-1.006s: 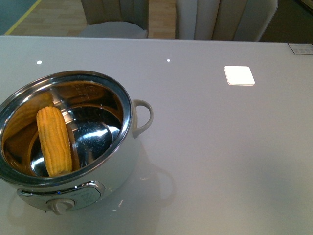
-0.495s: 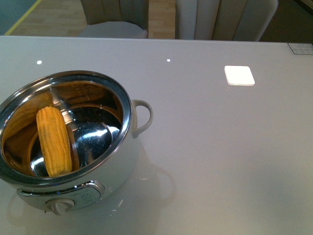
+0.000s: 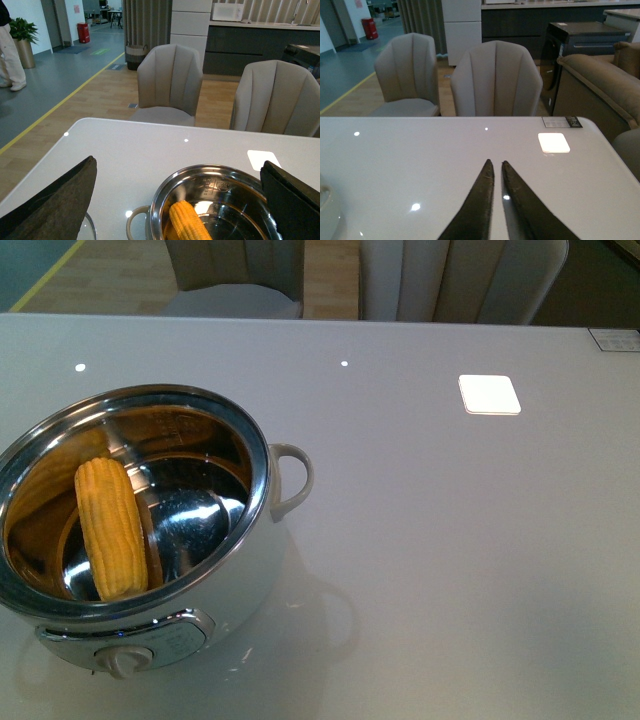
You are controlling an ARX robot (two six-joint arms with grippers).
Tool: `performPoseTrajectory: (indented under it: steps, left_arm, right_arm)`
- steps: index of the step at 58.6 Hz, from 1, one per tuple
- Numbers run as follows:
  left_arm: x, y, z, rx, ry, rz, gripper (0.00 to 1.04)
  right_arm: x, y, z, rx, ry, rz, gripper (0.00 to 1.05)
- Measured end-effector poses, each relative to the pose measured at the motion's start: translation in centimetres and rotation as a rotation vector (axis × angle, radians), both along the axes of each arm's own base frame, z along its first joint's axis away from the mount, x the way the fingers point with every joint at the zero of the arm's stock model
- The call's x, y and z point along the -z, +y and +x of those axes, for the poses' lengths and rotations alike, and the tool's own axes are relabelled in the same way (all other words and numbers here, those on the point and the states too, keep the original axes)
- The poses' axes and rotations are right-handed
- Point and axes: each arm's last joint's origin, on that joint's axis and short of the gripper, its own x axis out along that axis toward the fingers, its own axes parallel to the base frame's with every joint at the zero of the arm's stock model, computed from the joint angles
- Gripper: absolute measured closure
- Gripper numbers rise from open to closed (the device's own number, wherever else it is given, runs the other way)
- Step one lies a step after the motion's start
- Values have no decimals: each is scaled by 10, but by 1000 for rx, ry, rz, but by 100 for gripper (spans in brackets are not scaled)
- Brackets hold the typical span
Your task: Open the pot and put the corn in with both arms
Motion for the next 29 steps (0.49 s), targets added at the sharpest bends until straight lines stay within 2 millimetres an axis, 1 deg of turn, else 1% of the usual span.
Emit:
performPoseTrajectory:
  steps: [4,5,8,12,17,18,20,23,28,29]
  left_arm:
    - [0,0,0,0,0,0,7]
    - [0,0,0,0,0,0,7]
    - [0,0,0,0,0,0,7]
    - [0,0,0,0,0,0,7]
    - [0,0,0,0,0,0,7]
    - [0,0,0,0,0,0,7]
    - [0,0,0,0,0,0,7]
    - [0,0,0,0,0,0,7]
    - [0,0,0,0,0,0,7]
    - [0,0,0,0,0,0,7]
  right_arm:
    - [0,0,0,0,0,0,80]
    - [0,0,0,0,0,0,79]
    - [0,0,0,0,0,0,68]
    - [0,0,0,0,0,0,58]
    - [0,0,0,0,0,0,42]
    - [0,0,0,0,0,0,40]
    - [0,0,0,0,0,0,33]
    - [0,0,0,0,0,0,26]
    - [0,0,0,0,0,0,11]
    - [0,0,0,0,0,0,10]
